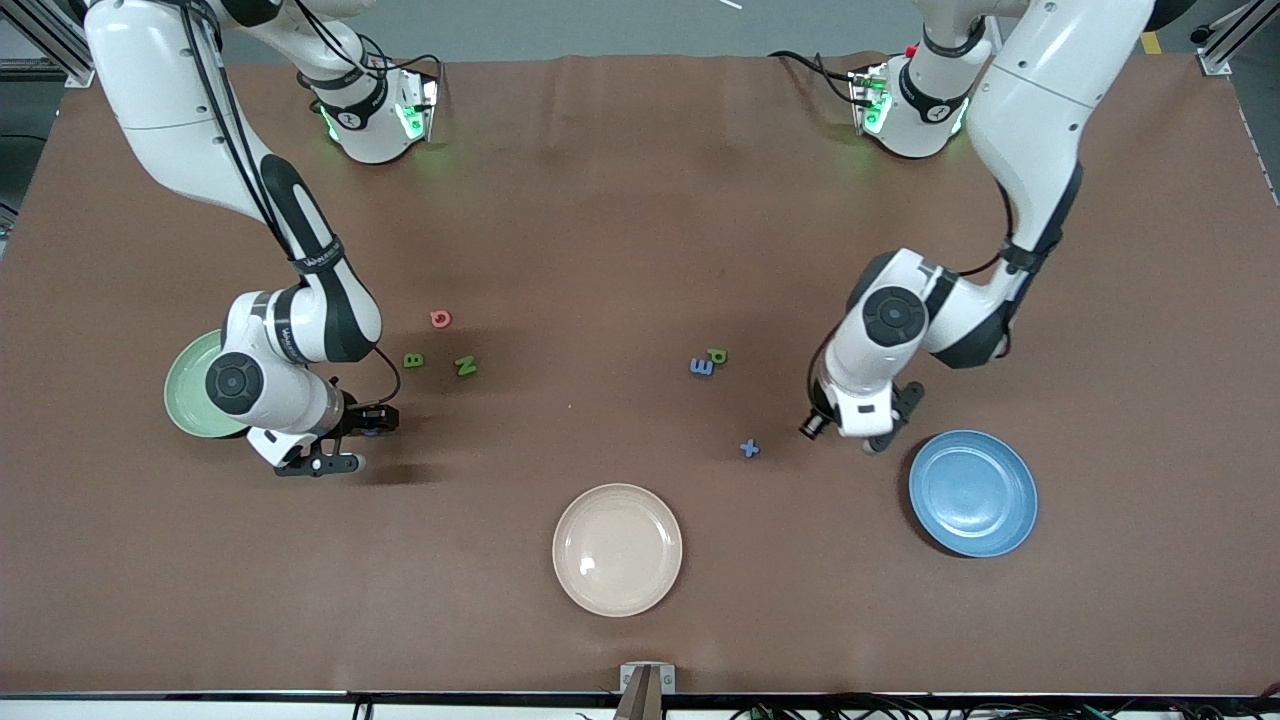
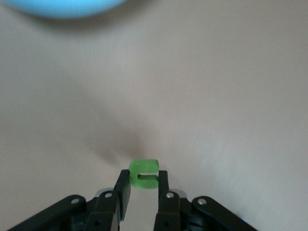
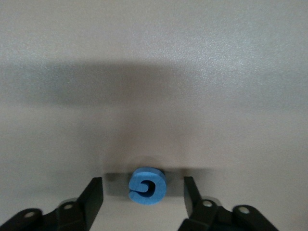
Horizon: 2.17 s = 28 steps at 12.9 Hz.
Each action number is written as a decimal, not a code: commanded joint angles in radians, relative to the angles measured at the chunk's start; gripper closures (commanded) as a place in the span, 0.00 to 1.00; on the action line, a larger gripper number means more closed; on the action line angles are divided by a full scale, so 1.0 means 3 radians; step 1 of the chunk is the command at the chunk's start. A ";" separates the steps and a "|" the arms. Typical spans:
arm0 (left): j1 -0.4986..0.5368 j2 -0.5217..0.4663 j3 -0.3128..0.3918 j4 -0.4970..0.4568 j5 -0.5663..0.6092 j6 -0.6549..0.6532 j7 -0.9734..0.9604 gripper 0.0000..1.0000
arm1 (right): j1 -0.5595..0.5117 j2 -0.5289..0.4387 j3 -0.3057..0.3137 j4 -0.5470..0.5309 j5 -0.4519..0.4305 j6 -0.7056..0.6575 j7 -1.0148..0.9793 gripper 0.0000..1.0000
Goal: Sort upper and lower case letters into plates
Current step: 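Drop the U onto the blue plate while the right gripper carries the C, then place the C on the green plate while the left gripper reaches the X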
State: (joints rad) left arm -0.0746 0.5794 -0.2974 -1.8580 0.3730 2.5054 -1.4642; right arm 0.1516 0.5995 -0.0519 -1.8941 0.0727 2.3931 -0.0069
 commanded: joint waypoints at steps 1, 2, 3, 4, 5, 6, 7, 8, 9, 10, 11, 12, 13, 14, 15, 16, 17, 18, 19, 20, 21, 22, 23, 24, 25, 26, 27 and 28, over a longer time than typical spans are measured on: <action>0.0344 -0.0029 -0.0001 0.0164 0.0223 -0.0119 0.0465 1.00 | -0.0025 0.0016 0.0015 0.0004 0.0019 0.0025 -0.0008 0.31; 0.0493 -0.0034 -0.0006 0.0175 0.0234 -0.0124 0.0777 1.00 | -0.0025 0.0016 0.0015 0.0004 0.0024 0.0030 -0.0013 0.34; 0.0626 -0.0029 -0.0006 0.0170 0.0234 -0.0124 0.1088 1.00 | -0.0025 0.0021 0.0015 0.0009 0.0024 0.0030 -0.0013 0.36; 0.0713 0.0001 -0.0006 0.0165 0.0234 -0.0124 0.1284 1.00 | -0.0025 0.0032 0.0015 0.0004 0.0024 0.0030 -0.0013 0.39; 0.0810 0.0027 -0.0006 0.0160 0.0234 -0.0124 0.1438 0.98 | -0.0025 0.0032 0.0015 0.0009 0.0024 0.0030 -0.0013 0.43; 0.0892 0.0063 -0.0006 0.0155 0.0239 -0.0119 0.1566 0.95 | -0.0025 0.0032 0.0015 0.0009 0.0024 0.0030 -0.0013 0.47; 0.0969 0.0063 -0.0001 0.0139 0.0234 -0.0124 0.1709 0.79 | -0.0025 0.0032 0.0015 0.0009 0.0024 0.0025 -0.0013 0.56; 0.1056 0.0073 -0.0001 0.0114 0.0234 -0.0119 0.1877 0.32 | -0.0025 0.0032 0.0015 0.0009 0.0024 0.0025 -0.0013 0.64; 0.1102 0.0073 -0.0006 0.0114 0.0239 -0.0124 0.1930 0.00 | -0.0025 0.0032 0.0015 0.0009 0.0024 0.0025 -0.0013 0.72; 0.1077 0.0073 -0.0011 0.0109 0.0234 -0.0119 0.1875 0.00 | -0.0025 0.0032 0.0015 0.0009 0.0024 0.0010 -0.0018 0.78; 0.1047 0.0058 -0.0031 0.0114 0.0229 -0.0124 0.1818 0.00 | -0.0025 0.0027 0.0015 0.0014 0.0019 0.0005 -0.0018 0.80; 0.1006 0.0038 -0.0082 0.0114 0.0219 -0.0129 0.1691 0.00 | -0.0025 0.0016 0.0015 0.0014 0.0024 -0.0025 -0.0018 0.81; 0.0950 0.0027 -0.0158 0.0119 0.0214 -0.0134 0.1533 0.00 | -0.0020 -0.0039 0.0015 0.0014 0.0024 -0.0102 -0.0018 0.81; 0.0868 0.0027 -0.0210 0.0124 0.0209 -0.0134 0.1359 0.00 | -0.0025 -0.0192 0.0004 0.0019 0.0019 -0.0315 -0.0018 0.81; 0.0741 0.0037 -0.0221 0.0139 0.0199 -0.0134 0.1145 0.00 | -0.0045 -0.0401 -0.0006 0.0019 0.0013 -0.0585 -0.0023 0.81; 0.0598 0.0073 -0.0221 0.0205 0.0188 -0.0134 0.0895 0.00 | -0.0111 -0.0600 -0.0021 0.0019 -0.0012 -0.0856 -0.0033 0.81; 0.0440 0.0144 -0.0216 0.0282 0.0183 -0.0134 0.0685 0.00 | -0.0208 -0.0774 -0.0026 0.0024 -0.0053 -0.1082 -0.0129 0.81; 0.0332 0.0221 -0.0216 0.0368 0.0183 -0.0134 0.0556 0.00 | -0.0335 -0.0923 -0.0037 0.0024 -0.0119 -0.1266 -0.0318 0.81; 0.0204 0.0318 -0.0216 0.0465 0.0178 -0.0134 0.0408 0.00 | -0.0519 -0.1005 -0.0037 0.0024 -0.0165 -0.1364 -0.0512 0.81; 0.0117 0.0394 -0.0216 0.0573 0.0183 -0.0134 0.0265 0.00 | -0.0723 -0.1052 -0.0037 0.0024 -0.0221 -0.1381 -0.0797 0.81; -0.0016 0.0471 -0.0216 0.0680 0.0178 -0.0134 0.0177 0.01 | -0.0958 -0.1037 -0.0037 0.0024 -0.0232 -0.1361 -0.1134 0.81; -0.0128 0.0548 -0.0200 0.0793 0.0173 -0.0134 0.0126 0.01 | -0.1148 -0.1017 -0.0032 0.0024 -0.0237 -0.1325 -0.1416 0.81; -0.0211 0.0645 -0.0200 0.0905 0.0153 -0.0134 0.0075 0.02 | -0.1317 -0.1017 -0.0032 0.0019 -0.0237 -0.1238 -0.1657 0.81; -0.0313 0.0747 -0.0190 0.1007 0.0082 -0.0134 -0.0032 0.06 | -0.1465 -0.0991 -0.0032 0.0009 -0.0237 -0.1126 -0.1882 0.81; -0.0410 0.0834 -0.0165 0.1140 0.0066 -0.0134 -0.0124 0.07 | -0.1563 -0.0945 -0.0032 -0.0006 -0.0237 -0.1004 -0.2031 0.81; -0.0477 0.0896 -0.0154 0.1202 0.0061 -0.0139 -0.0176 0.11 | -0.1645 -0.0910 -0.0032 -0.0067 -0.0237 -0.0866 -0.2139 0.81; -0.0497 0.0917 -0.0154 0.1203 0.0060 -0.0139 -0.0202 0.14 | -0.1691 -0.0909 -0.0032 -0.0194 -0.0237 -0.0677 -0.2221 0.81; -0.0498 0.0917 -0.0154 0.1203 0.0066 -0.0139 -0.0202 0.19 | -0.1737 -0.0909 -0.0032 -0.0383 -0.0237 -0.0417 -0.2282 0.81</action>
State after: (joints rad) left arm -0.2117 0.8308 -0.3544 -1.5410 0.4073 2.4765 -1.5197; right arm -0.3425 0.3364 -0.0828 -1.9187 0.0136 2.1636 -0.6590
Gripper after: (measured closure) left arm 0.137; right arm 0.656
